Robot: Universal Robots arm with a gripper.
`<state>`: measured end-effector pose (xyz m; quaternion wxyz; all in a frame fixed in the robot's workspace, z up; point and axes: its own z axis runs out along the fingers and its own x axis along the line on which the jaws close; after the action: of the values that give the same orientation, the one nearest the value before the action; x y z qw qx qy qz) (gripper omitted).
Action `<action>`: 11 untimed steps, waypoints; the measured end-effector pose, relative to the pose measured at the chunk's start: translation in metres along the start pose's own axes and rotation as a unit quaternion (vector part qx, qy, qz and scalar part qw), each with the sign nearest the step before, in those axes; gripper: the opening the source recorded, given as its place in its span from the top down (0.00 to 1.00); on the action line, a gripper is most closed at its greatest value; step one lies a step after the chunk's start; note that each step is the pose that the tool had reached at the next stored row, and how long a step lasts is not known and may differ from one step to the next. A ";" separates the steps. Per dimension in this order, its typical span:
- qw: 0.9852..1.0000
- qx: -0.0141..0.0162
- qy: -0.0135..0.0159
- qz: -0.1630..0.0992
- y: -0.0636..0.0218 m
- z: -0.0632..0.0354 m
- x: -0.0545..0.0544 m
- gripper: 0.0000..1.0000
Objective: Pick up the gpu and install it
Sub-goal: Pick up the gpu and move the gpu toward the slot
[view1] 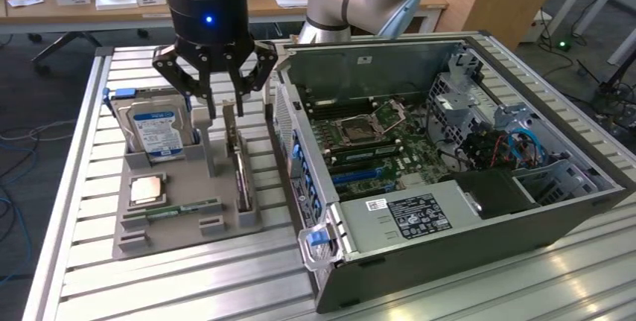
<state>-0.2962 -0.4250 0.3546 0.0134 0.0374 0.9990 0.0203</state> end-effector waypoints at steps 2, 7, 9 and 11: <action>1.000 0.000 0.000 0.000 -0.0001 0.0008 0.000 0.58; 1.000 0.000 0.000 0.000 -0.0001 0.0025 0.000 0.58; 1.000 0.000 0.000 0.000 -0.0002 0.0038 0.000 0.58; 1.000 0.000 0.000 0.000 -0.0002 0.0052 0.000 0.58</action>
<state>-0.2962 -0.4250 0.3494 0.0134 0.0374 0.9990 0.0203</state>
